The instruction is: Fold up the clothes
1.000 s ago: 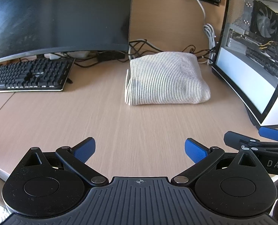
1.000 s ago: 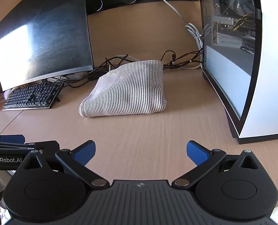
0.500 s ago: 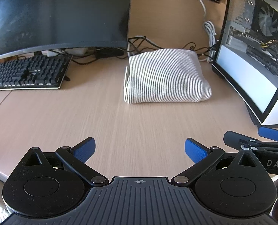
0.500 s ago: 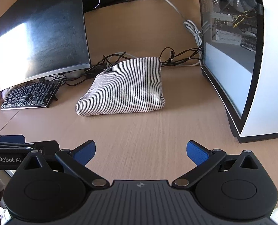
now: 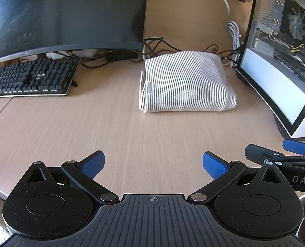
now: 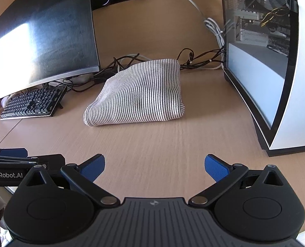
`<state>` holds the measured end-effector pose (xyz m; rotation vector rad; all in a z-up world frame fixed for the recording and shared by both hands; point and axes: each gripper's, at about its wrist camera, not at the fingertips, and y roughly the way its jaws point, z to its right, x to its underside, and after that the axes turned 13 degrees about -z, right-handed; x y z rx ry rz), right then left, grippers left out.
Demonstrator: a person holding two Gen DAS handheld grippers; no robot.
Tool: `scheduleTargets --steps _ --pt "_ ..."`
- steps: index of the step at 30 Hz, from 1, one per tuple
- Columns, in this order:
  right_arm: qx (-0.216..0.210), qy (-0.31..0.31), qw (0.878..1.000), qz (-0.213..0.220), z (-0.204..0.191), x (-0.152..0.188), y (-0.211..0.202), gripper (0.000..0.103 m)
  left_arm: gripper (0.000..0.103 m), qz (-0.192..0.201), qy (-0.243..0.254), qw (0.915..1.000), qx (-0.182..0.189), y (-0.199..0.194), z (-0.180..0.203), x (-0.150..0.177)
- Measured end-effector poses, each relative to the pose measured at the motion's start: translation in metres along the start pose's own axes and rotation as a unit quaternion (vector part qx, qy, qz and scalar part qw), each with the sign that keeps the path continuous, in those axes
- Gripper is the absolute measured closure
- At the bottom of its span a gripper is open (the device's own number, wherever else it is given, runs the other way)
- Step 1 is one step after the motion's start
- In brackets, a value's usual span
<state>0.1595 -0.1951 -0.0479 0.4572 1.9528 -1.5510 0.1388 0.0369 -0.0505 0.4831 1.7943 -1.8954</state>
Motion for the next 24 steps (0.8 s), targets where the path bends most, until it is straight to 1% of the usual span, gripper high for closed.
scheduleTargets --steps 15,24 --pt "0.001 0.004 1.0 -0.006 0.003 -0.007 0.012 0.0 0.0 -0.009 0.002 0.9999 0.004 0.011 -0.002 -0.008" --pt "0.003 0.009 1.0 -0.014 0.005 -0.013 0.022 0.0 0.0 -0.009 0.004 0.9998 0.015 0.019 -0.004 -0.016"
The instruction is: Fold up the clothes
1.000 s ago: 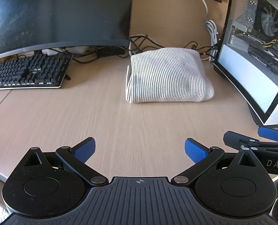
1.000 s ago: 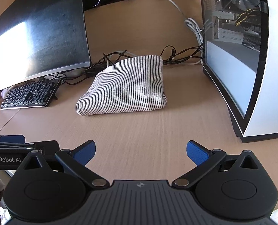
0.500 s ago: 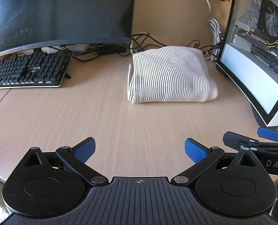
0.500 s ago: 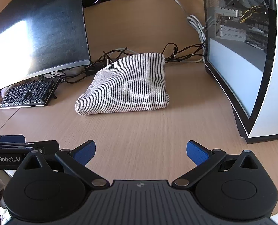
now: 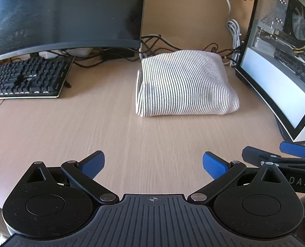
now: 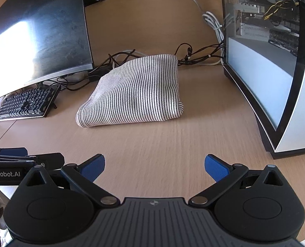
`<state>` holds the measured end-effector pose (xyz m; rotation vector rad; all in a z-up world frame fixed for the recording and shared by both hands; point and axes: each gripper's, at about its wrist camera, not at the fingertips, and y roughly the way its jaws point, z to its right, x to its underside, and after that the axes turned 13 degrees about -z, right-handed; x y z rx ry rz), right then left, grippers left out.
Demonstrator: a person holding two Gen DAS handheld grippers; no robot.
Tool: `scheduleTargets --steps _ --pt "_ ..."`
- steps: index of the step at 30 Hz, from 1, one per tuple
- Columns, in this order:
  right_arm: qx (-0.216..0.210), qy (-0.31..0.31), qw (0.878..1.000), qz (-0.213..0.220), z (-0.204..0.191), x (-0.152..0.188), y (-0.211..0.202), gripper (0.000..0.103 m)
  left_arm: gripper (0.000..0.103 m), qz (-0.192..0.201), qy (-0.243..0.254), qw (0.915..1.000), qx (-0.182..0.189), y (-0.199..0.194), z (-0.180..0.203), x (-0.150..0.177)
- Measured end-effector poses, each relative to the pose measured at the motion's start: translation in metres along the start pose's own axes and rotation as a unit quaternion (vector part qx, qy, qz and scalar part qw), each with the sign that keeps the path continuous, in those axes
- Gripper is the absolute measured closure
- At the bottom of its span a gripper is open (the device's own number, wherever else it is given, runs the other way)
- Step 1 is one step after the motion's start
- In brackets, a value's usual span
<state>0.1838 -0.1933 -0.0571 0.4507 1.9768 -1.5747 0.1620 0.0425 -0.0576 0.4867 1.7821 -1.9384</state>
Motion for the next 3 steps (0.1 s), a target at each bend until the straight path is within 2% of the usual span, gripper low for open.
scheduleTargets --steps 3 --pt "-0.004 0.001 1.0 -0.004 -0.0016 -0.0031 0.0048 0.0 0.0 0.007 0.001 1.0 -0.002 0.0014 -0.0041 -0.0033"
